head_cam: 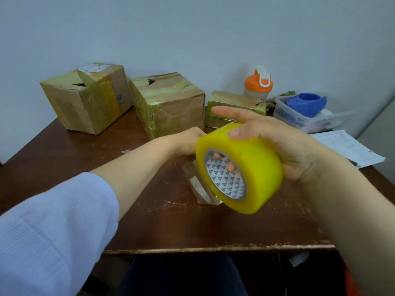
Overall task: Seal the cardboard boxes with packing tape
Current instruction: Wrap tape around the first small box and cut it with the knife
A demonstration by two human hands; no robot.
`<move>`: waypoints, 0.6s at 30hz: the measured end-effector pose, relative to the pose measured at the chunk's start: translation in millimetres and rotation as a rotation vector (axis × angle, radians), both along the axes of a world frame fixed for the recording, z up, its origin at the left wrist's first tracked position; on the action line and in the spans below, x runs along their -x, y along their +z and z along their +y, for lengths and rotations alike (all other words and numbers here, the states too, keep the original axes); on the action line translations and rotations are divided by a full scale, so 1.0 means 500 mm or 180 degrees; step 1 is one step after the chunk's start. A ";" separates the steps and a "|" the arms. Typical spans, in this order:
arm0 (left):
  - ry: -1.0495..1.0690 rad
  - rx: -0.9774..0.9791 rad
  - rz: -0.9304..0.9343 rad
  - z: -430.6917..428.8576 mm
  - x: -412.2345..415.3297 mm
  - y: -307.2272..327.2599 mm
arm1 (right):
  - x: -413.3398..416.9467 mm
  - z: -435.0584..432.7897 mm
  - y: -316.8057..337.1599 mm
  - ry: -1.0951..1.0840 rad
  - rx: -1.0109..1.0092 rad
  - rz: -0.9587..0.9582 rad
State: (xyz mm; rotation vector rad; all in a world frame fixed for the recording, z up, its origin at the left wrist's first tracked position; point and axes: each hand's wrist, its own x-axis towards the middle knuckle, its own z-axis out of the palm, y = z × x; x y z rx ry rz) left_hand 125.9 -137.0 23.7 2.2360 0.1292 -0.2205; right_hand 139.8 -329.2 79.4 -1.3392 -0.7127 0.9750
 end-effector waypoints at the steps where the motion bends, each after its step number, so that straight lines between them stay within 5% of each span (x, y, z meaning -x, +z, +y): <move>1: 0.0091 -0.0012 0.0112 0.002 -0.005 -0.009 | -0.003 0.004 0.004 -0.0115 -0.0039 -0.0032; 10: 0.2238 0.2174 -0.0493 0.041 0.043 -0.079 | -0.011 0.116 -0.010 -0.1359 0.0033 -0.0559; 18: 0.1530 0.2676 -0.0478 0.035 0.081 -0.109 | -0.039 0.160 -0.007 -0.1727 0.0252 -0.0708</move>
